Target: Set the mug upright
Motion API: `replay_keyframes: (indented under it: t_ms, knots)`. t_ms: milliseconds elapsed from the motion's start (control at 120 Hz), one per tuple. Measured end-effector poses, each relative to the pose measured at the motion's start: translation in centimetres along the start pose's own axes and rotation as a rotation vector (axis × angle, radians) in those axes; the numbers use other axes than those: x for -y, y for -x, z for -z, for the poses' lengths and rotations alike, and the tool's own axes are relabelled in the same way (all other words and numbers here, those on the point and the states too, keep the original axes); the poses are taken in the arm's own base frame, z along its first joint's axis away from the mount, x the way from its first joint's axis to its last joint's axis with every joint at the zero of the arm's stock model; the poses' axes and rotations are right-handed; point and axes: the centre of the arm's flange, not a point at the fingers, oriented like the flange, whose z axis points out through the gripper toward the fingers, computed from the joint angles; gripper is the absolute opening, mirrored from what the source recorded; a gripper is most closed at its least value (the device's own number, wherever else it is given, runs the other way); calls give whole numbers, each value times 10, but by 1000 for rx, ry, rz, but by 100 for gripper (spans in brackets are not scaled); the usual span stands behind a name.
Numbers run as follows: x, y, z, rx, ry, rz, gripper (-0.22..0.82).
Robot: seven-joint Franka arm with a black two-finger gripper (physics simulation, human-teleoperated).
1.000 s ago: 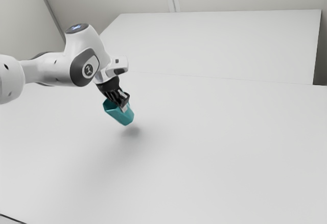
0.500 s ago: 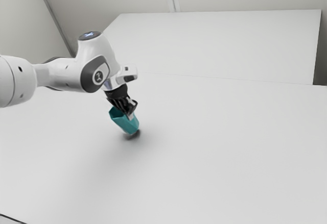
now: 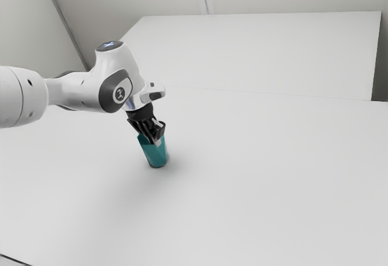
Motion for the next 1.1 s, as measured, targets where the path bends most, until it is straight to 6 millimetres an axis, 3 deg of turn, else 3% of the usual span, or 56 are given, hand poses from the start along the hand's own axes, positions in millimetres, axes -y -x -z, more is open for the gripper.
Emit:
replay_keyframes:
  t_ms: [167, 333, 517, 642, 792, 1100]
  knots:
    - [1, -1, 23, -42, 1, 5, 3]
    - [1, -3, 69, -123, 1, 3, 30]
    - [15, -11, 148, -220, -50, -23, 46]
    - [32, -12, 189, -224, -98, -24, 52]
    - [46, -8, 224, -214, -137, -19, 55]
    - [64, 6, 267, -171, -178, 7, 58]
